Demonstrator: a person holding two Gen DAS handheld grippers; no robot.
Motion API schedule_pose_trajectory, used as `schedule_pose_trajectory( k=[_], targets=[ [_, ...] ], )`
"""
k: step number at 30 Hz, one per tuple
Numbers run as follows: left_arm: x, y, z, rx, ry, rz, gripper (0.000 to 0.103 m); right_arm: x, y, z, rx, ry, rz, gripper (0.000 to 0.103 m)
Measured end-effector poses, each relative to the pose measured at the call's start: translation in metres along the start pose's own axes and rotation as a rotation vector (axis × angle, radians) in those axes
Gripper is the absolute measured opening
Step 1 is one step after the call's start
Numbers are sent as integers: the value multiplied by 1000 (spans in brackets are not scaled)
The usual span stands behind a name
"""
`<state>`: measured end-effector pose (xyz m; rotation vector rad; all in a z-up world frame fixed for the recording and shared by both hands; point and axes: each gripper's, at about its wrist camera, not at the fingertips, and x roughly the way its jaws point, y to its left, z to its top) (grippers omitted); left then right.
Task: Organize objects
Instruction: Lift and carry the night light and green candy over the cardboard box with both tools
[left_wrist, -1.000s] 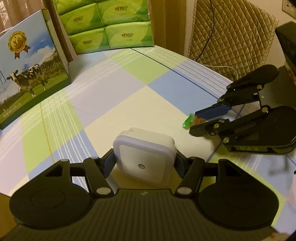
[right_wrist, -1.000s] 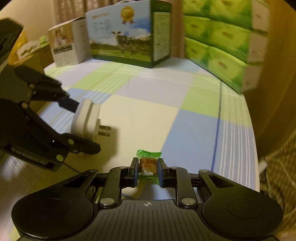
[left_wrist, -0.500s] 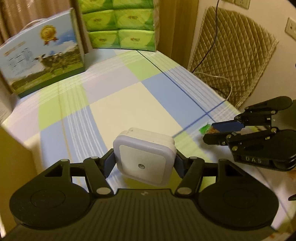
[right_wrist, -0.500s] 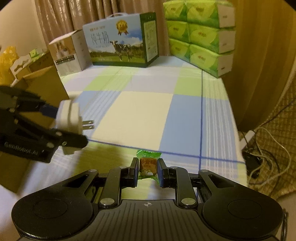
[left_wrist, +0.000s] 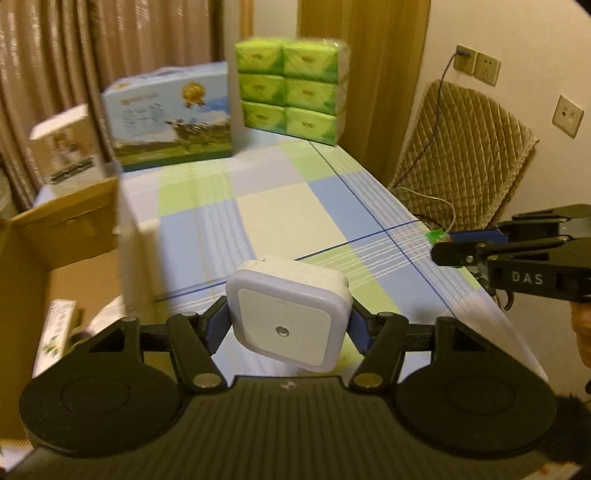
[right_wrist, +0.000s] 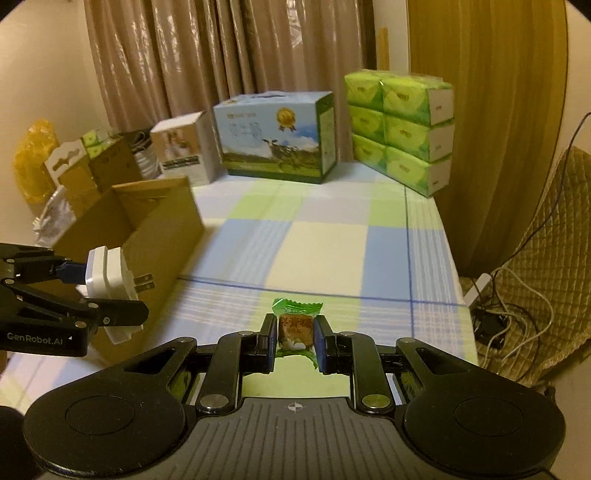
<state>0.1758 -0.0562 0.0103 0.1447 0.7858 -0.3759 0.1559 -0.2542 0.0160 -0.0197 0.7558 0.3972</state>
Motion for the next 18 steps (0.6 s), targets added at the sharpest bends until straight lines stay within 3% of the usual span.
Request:
schedule_pose_trajectory(
  k=[18],
  targets=[
    [-115, 27, -73, -87, -35, 104, 60, -66, 92, -49, -25, -25, 17, 18]
  ],
)
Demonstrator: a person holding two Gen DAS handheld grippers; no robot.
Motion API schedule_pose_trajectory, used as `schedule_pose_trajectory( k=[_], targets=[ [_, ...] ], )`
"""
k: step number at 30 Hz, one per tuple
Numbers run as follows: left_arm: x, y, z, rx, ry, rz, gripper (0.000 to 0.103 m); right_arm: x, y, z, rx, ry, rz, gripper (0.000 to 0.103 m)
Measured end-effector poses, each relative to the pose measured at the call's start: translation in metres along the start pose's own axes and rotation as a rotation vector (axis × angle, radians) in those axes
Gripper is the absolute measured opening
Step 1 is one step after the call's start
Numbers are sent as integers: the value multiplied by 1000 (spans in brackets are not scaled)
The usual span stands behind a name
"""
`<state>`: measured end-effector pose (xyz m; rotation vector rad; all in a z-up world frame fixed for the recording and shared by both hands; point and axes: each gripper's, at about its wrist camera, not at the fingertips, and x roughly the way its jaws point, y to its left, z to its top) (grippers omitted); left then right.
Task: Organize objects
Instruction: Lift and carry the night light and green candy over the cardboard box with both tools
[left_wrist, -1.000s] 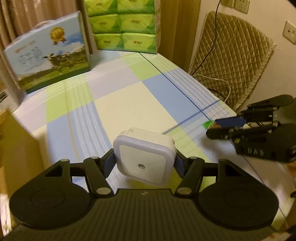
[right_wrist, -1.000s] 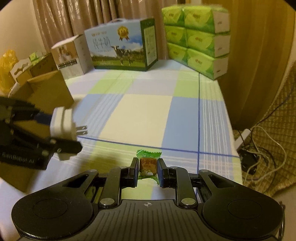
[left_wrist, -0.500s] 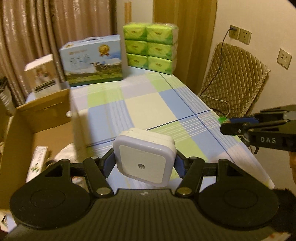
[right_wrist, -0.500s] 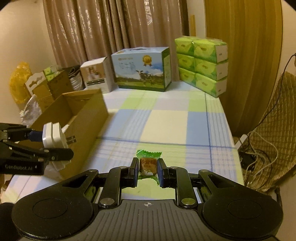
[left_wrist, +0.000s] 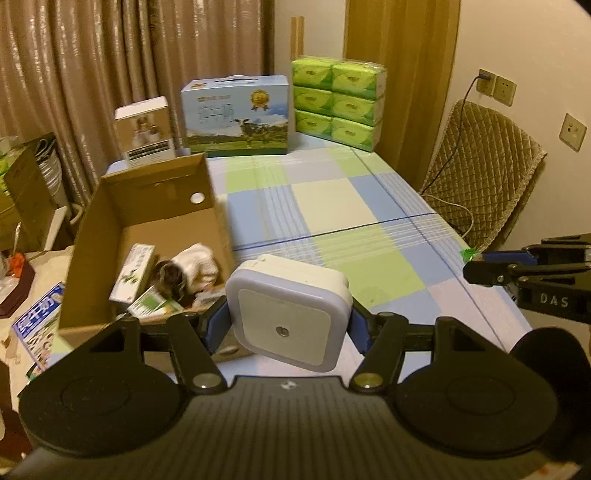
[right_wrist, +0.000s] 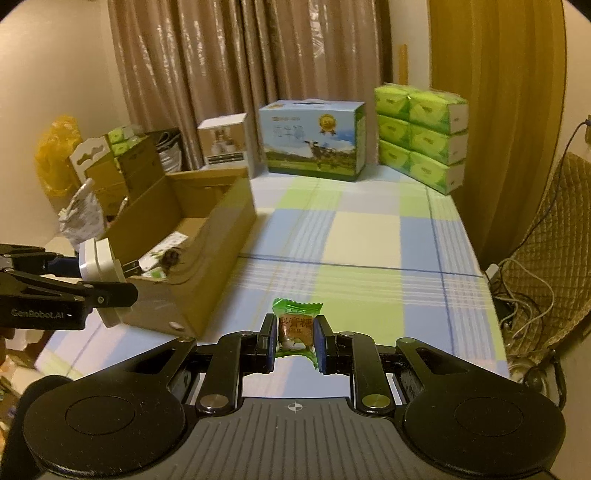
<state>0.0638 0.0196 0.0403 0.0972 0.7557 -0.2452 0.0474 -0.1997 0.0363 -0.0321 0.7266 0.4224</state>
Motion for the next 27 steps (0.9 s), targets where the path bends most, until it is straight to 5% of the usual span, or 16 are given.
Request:
schedule_pose_trajectory(
  k=[14, 27],
  targets=[
    [-49, 48, -30, -59, -18, 109, 60, -9, 57, -20, -71, 11, 56, 18],
    [-55, 72, -41, -97, -6, 140, 60, 0, 74, -18, -96, 18, 78, 18]
  ],
)
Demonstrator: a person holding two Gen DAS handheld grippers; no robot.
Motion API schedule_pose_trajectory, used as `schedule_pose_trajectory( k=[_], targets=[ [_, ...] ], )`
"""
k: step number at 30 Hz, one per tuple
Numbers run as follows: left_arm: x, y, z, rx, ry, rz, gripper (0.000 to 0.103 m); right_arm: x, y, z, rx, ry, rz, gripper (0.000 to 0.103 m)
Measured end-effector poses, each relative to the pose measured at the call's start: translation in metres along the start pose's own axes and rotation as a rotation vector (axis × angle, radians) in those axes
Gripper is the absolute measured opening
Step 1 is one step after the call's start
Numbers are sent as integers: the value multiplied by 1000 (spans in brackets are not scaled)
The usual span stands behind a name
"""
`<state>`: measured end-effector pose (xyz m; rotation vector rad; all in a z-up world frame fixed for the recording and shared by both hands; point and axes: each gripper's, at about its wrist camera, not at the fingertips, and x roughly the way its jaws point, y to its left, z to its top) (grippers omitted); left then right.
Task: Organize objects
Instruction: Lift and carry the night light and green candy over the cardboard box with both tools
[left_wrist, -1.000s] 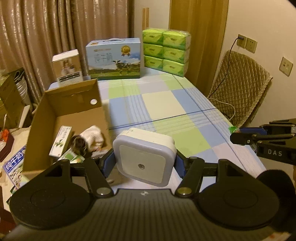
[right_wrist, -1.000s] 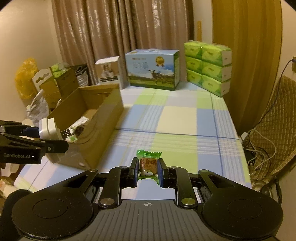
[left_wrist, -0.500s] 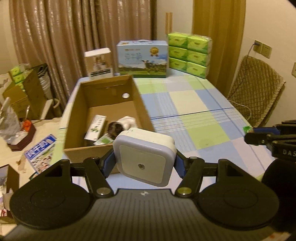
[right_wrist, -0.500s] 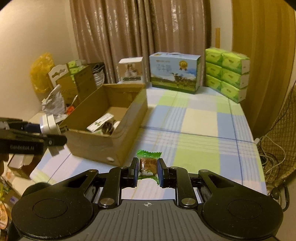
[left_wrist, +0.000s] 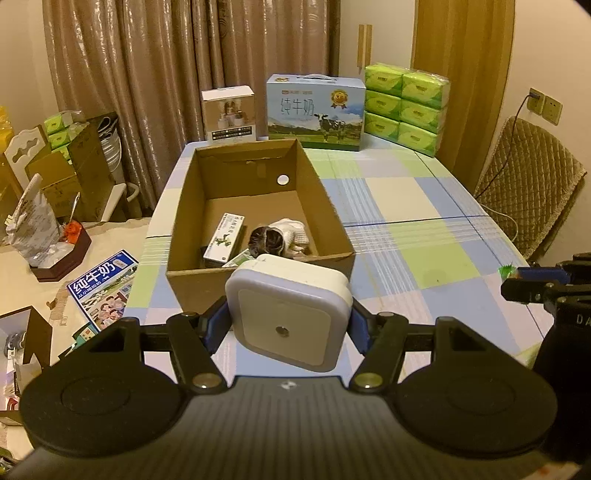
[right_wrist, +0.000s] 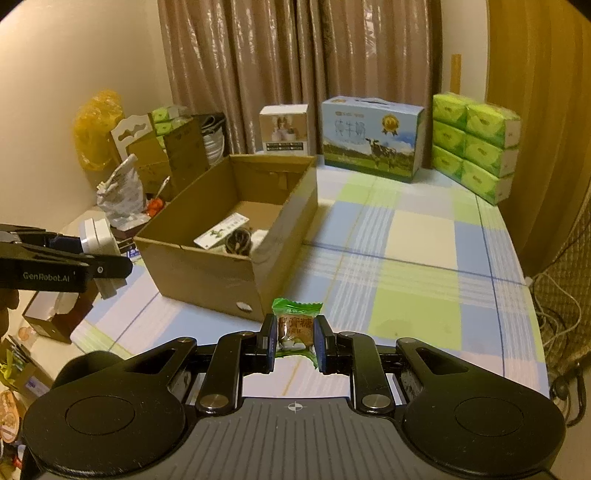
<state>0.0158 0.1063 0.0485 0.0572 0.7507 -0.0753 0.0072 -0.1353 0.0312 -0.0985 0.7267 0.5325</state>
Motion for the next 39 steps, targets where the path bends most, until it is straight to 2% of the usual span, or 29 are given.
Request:
schedule_pose_trajectory(
  k=[16, 39],
  targets=[
    [7, 22, -2, -21, 27, 43, 60, 27, 27, 19, -36, -1, 52, 18],
    [14, 28, -3, -33, 42, 38, 60, 45, 39, 26, -35, 15, 74, 18]
  ],
)
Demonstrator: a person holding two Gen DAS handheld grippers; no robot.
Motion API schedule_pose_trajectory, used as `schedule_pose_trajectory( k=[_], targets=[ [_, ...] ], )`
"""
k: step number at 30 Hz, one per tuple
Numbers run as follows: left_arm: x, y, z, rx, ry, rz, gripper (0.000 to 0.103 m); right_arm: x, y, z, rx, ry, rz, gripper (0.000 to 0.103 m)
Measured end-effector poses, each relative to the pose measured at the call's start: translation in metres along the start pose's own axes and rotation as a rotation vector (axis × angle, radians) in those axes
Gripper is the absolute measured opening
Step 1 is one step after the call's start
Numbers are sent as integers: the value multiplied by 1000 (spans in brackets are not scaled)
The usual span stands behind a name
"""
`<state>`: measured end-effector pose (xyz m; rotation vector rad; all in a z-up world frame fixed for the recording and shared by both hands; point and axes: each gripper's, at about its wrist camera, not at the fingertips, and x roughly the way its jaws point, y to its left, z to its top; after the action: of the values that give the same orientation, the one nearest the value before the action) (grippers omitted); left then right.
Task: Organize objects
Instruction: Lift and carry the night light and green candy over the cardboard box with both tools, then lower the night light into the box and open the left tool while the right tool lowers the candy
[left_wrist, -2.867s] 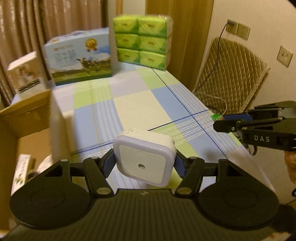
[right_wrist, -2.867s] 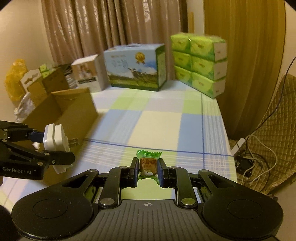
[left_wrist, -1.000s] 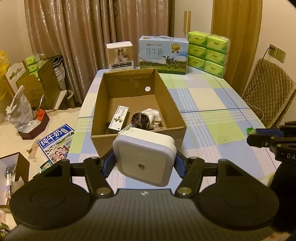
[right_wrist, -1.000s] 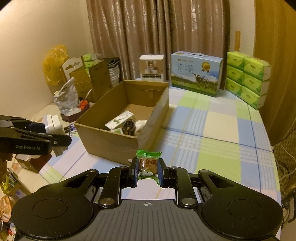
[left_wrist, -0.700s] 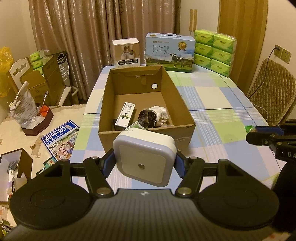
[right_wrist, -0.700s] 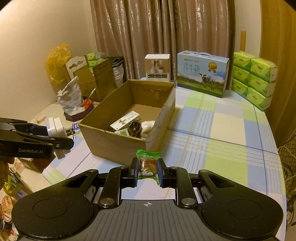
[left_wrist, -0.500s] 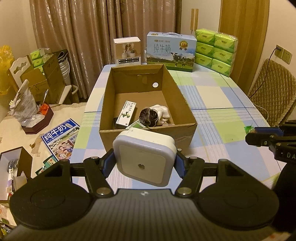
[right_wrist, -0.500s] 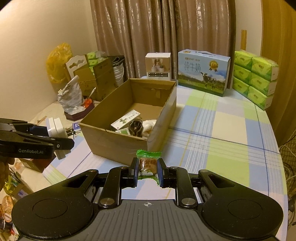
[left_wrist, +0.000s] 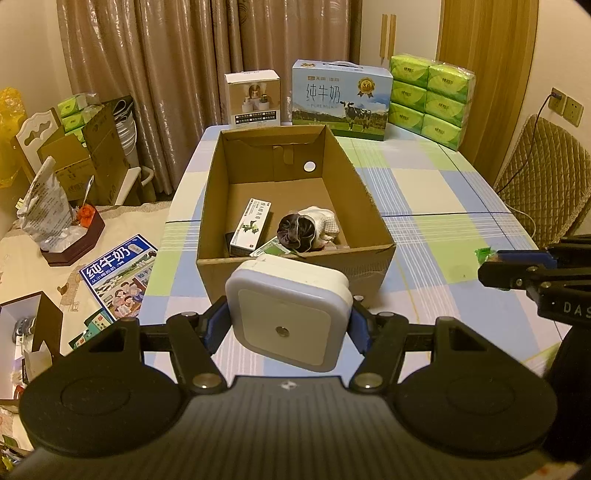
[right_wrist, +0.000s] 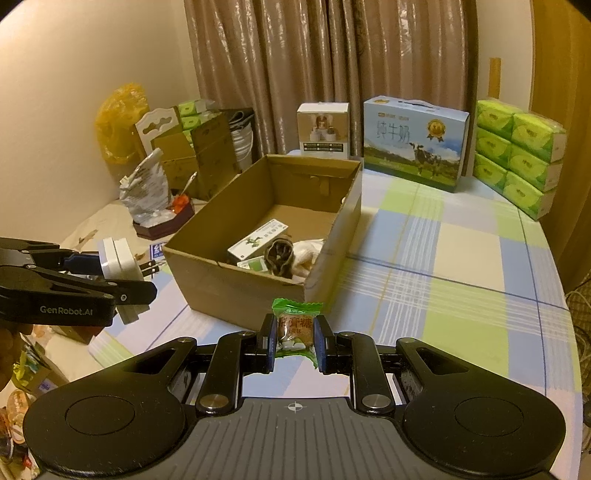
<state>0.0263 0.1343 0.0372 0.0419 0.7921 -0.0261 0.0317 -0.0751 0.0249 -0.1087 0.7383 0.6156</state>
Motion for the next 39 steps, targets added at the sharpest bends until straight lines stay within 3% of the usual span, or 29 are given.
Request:
schedule_pose_trajectory(
  k=[16, 39],
  targets=[
    [22, 12, 16, 19, 19, -9, 60, 30, 11, 24, -12, 12, 24, 18],
    [81, 43, 73, 54, 85, -39, 60, 108, 12, 93, -22, 75, 53, 18]
  ],
)
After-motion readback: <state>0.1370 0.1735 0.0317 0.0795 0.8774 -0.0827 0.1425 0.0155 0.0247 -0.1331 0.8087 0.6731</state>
